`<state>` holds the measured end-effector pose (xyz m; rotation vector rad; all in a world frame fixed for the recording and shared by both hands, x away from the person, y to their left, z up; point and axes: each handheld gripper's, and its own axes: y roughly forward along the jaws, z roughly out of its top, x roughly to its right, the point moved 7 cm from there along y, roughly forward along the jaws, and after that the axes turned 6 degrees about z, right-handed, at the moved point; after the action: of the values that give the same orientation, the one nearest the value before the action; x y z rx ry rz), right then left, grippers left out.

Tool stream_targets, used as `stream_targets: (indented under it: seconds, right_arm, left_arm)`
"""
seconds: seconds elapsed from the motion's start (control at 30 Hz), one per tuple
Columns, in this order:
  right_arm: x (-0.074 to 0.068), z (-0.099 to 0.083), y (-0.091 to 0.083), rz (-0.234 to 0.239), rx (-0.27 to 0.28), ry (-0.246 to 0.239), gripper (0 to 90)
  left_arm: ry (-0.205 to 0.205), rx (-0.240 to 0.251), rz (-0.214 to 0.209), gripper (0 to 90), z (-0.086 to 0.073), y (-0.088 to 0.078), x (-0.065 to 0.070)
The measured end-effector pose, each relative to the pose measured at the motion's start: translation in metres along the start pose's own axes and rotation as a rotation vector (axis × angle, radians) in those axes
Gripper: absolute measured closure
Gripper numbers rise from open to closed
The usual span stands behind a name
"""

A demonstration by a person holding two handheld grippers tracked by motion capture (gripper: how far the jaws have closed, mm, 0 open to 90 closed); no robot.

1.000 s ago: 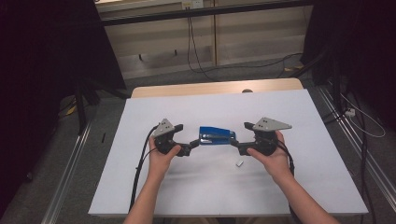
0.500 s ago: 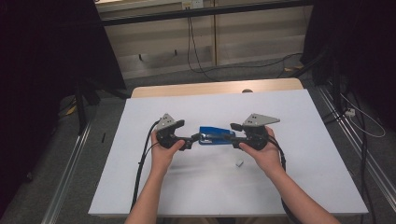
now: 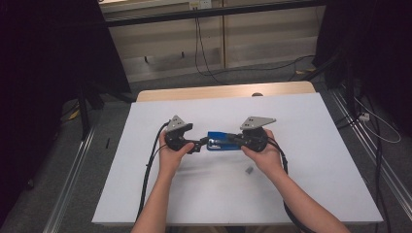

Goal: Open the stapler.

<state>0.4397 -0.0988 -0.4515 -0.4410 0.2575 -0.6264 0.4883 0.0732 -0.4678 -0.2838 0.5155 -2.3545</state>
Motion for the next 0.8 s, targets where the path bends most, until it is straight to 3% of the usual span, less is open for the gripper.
stream_targets:
  seconds: [0.2, 0.27, 0.33, 0.5, 0.63, 0.7, 0.73, 0.8]
  right_arm:
    - [-0.006, 0.000, 0.013, 0.010, -0.039, -0.037, 90.0]
    - [-0.009, -0.006, 0.023, 0.002, -0.086, -0.069, 90.0]
    - [-0.008, -0.009, 0.029, -0.009, -0.116, -0.083, 90.0]
    - [-0.004, -0.013, 0.040, -0.022, -0.144, -0.102, 90.0]
    - [0.000, -0.017, 0.049, -0.032, -0.162, -0.105, 90.0]
    - [-0.001, -0.019, 0.054, -0.033, -0.189, -0.131, 90.0]
    - [-0.001, -0.019, 0.054, -0.033, -0.189, -0.131, 90.0]
    - [-0.002, -0.020, 0.056, -0.032, -0.198, -0.138, 90.0]
  left_arm:
    - [0.003, -0.027, 0.005, 8.1, -0.002, -0.001, 0.001]
    - [0.021, -0.034, -0.006, 12.2, -0.003, -0.001, 0.004]
    - [0.036, -0.046, -0.010, 13.0, -0.004, -0.001, 0.005]
    - [0.029, -0.067, 0.005, 14.3, -0.007, 0.000, 0.002]
    - [0.028, -0.089, 0.007, 24.1, -0.011, 0.001, 0.000]
    - [0.027, -0.098, 0.013, 36.5, -0.012, 0.002, -0.001]
    - [0.027, -0.101, 0.009, 36.5, -0.012, 0.002, -0.001]
    - [0.025, -0.117, 0.007, 51.6, -0.014, 0.002, -0.001]
